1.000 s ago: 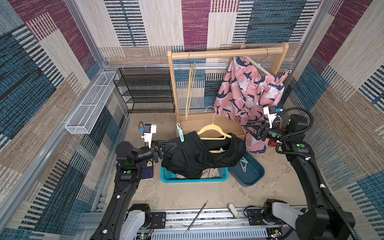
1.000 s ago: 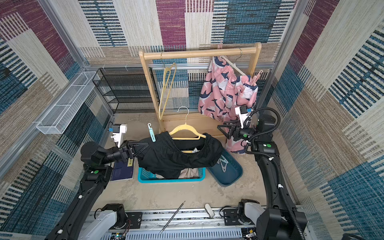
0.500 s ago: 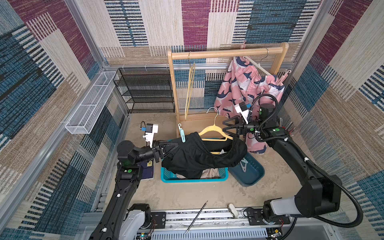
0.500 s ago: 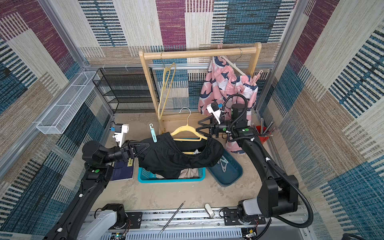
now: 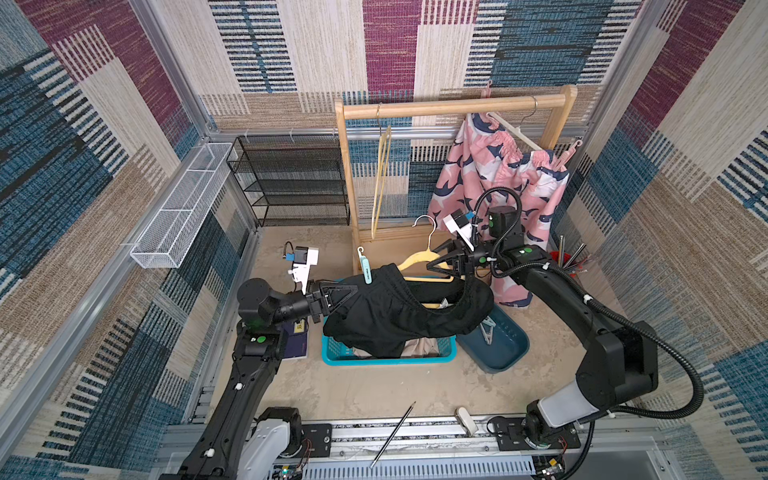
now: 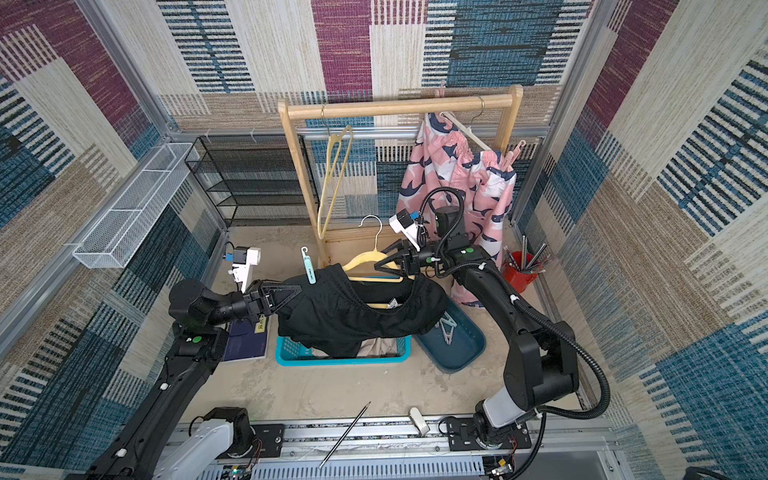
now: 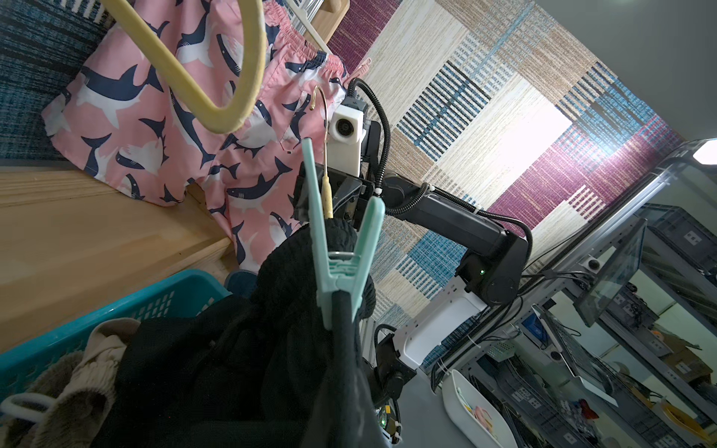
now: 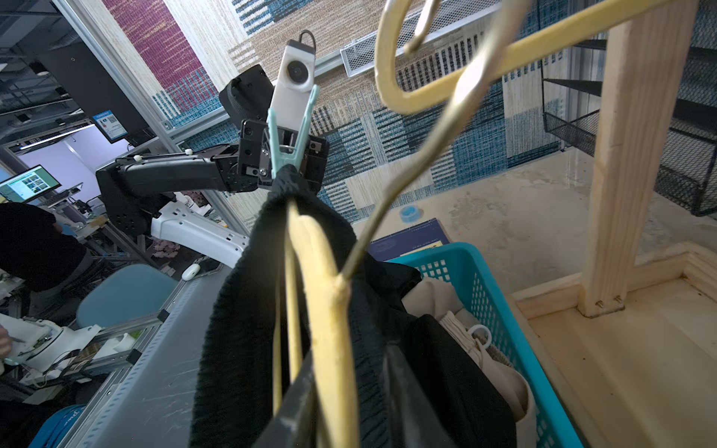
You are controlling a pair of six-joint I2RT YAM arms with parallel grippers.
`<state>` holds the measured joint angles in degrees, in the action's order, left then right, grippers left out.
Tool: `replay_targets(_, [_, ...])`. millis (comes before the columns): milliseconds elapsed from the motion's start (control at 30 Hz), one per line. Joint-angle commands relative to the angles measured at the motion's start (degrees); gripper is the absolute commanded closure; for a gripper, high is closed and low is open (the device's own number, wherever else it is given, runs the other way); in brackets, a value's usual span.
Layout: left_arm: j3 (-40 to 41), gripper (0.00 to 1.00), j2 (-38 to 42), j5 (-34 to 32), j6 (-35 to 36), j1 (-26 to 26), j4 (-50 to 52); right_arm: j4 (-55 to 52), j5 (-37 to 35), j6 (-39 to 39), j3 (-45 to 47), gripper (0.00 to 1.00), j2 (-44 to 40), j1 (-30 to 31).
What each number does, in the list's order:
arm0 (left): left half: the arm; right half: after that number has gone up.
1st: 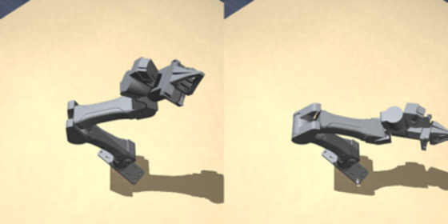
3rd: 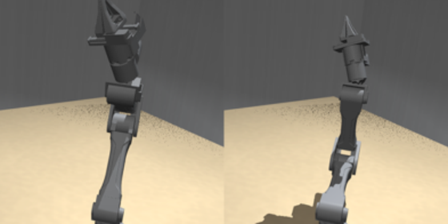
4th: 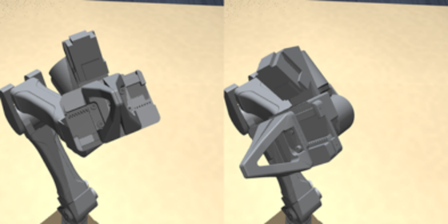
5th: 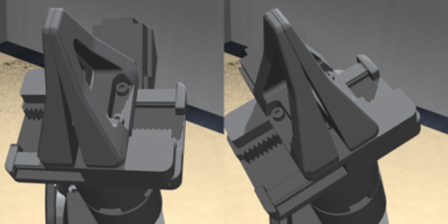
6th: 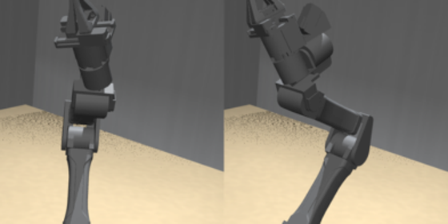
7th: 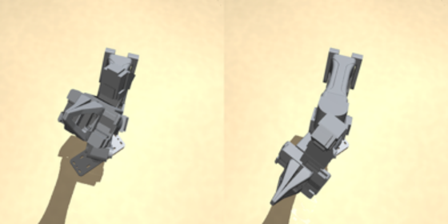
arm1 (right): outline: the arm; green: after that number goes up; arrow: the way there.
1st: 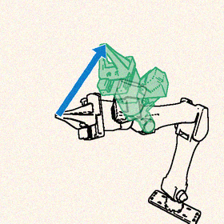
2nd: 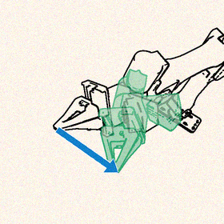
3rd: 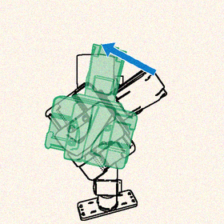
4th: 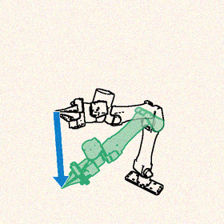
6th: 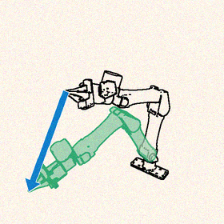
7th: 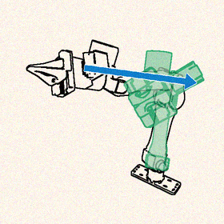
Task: Remove the clothespins securing shorts to the hanger
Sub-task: Remove the clothespin from the hanger.
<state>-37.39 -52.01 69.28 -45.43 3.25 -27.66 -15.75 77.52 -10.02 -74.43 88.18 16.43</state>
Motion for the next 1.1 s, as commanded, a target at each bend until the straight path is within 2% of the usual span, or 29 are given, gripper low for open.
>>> replay_targets(0, [-0.25,1.0,-0.33,-1.28,1.46,-0.08,-2.18,0.79,0.75,0.53,0.79,0.9,-1.03,0.08])
replay_targets(67, [-0.12,1.0,-0.44,-2.14,1.34,-0.01,-1.99,1.25,0.54,1.13,1.37,0.98,-1.72,0.1])
replay_targets(133, [-0.01,1.0,-0.63,-3.31,1.6,-0.06,-1.25,1.6,0.04,1.71,1.83,1.0,-2.5,0.03])
replay_targets(200, [0.12,0.92,-0.73,-3.7,1.54,0.0,-1.17,1.95,-0.99,2.49,2.32,1.0,-3.46,0.05])
replay_targets(367, [0.04,0.51,-0.17,-5.09,2.49,-0.04,0.98,2.63,-2.63,4.0,4.05,1.0,-5.95,0.24])
replay_targets(500, [-1.71,0.26,0.47,-7.42,5.16,-0.02,7.11,2.78,-4.5,4.79,5.87,1.0,-7.82,0.34])
replay_targets(600, [-3.37,0.13,1.22,-9.36,8.01,-0.17,12.27,2.9,-5.02,5.46,7.7,1.0,-9.52,0.51])
replay_targets(667, [-4.68,0.08,1.65,-10.82,10.92,-0.23,16.56,2.5,-5.09,5.49,8.75,1.0,-10.63,0.5])
replay_targets(833, [-8.31,0.04,0.67,-11.86,16.08,-0.3,23.35,-0.1,-4.4,4.56,10.14,1.0,-11.61,0.96])
replay_targets(1067, [-11.21,0.01,-2.77,-10.42,18.1,-0.27,25.2,-0.29,-5.12,4.81,10.56,1.0,-11.29,3.46])
